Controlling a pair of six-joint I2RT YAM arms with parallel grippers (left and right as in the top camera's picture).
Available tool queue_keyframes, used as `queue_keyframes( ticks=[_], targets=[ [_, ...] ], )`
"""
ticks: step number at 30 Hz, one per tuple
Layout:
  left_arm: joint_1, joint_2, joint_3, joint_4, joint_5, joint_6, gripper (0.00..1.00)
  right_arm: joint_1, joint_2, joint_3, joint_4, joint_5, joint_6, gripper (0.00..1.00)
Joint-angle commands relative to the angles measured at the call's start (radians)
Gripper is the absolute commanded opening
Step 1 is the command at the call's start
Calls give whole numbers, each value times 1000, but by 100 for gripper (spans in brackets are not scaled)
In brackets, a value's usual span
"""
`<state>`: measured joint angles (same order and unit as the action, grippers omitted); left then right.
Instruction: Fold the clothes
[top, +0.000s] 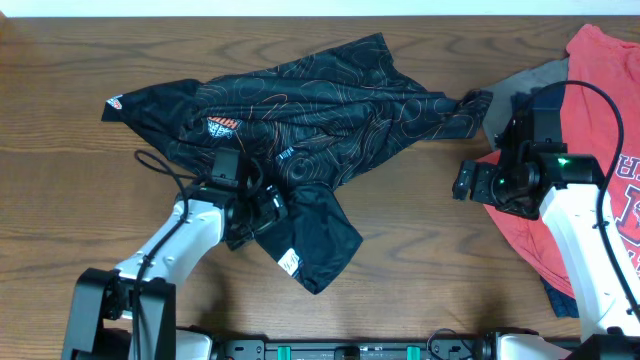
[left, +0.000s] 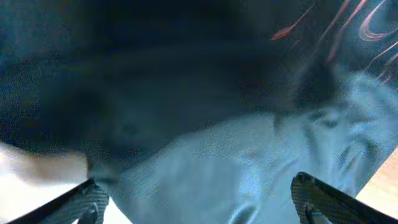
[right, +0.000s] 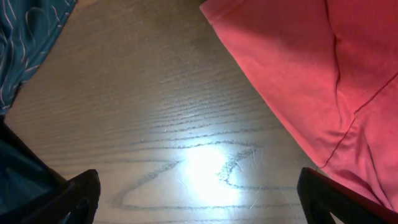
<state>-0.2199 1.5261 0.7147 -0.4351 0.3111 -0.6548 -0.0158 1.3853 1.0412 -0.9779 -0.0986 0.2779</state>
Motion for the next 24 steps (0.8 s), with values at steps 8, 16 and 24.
queue_keyframes(
  ticks=[8, 16, 24],
  targets=[
    [-102, 120, -31, 89, 36, 7, 63, -10, -11, 9, -2, 9, -10, 99],
    [-135, 120, -31, 131, -13, 7, 62, -10, -11, 9, -5, 9, -10, 99],
    [-137, 120, -32, 130, -21, 7, 19, -10, -11, 9, -6, 9, -10, 99]
  ],
)
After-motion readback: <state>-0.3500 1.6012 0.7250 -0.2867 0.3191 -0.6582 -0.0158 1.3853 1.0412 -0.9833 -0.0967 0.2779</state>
